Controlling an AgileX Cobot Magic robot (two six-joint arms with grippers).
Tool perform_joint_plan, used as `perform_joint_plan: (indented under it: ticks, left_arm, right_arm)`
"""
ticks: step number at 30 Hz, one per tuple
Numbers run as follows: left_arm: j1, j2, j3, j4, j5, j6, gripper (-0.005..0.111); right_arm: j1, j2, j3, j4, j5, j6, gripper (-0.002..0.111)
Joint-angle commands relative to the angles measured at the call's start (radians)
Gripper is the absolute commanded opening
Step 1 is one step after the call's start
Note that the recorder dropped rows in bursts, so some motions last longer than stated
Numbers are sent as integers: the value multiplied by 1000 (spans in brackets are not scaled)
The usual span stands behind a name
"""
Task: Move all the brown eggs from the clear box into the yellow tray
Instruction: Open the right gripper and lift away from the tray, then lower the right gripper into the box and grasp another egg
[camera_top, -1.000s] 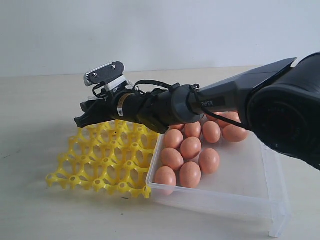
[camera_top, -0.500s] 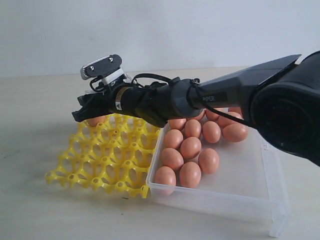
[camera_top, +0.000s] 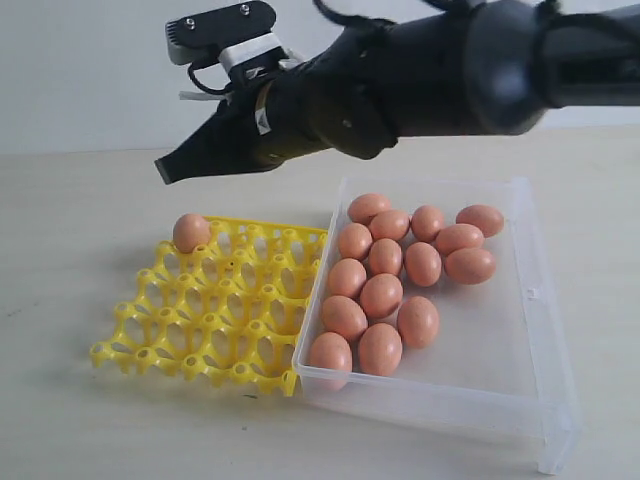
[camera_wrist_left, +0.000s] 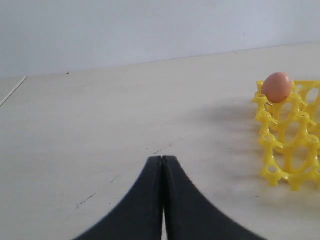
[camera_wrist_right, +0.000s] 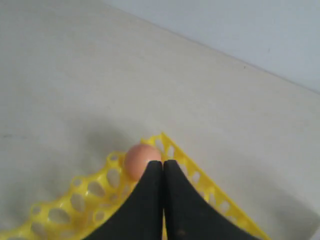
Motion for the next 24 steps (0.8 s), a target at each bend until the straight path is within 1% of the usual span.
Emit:
perform_joint_plan:
  ticks: [1, 3, 5, 7, 9, 11, 12, 14, 17, 20, 24]
  left_arm:
    - [1, -6, -4, -7, -14, -4, 0]
    - [1, -6, -4, -7, -14, -4, 0]
    - [1, -6, -4, -7, -14, -4, 0]
    - [1, -6, -4, -7, -14, -4, 0]
    - [1, -6, -4, -7, -14, -4, 0]
    - [1, -6, -4, -7, -14, -4, 0]
    - [1, -6, -4, -7, -14, -4, 0]
    - [1, -6, -4, -7, -14, -4, 0]
    - [1, -6, -4, -7, -14, -4, 0]
    - [1, -6, -4, -7, -14, -4, 0]
    - [1, -6, -4, -7, -14, -4, 0]
  right_arm:
    - [7, -178, 109, 197, 208, -247, 0]
    - [-6, -240, 141, 215, 339, -269, 4]
    - [-41, -278, 163, 212, 422, -267, 13]
    - [-91, -293, 188, 212, 455, -261, 25]
    - [-153, -287, 201, 243, 482, -259, 41]
    - [-201, -262, 203, 277, 502, -259, 52]
    - [-224, -246, 203, 296, 509, -259, 56]
    - [-264, -215, 203, 329, 509, -259, 57]
    - [-312, -161, 203, 406, 511, -264, 56]
    - [-334, -115, 203, 459, 527, -267, 55]
    - [-337, -57, 203, 468, 566, -267, 55]
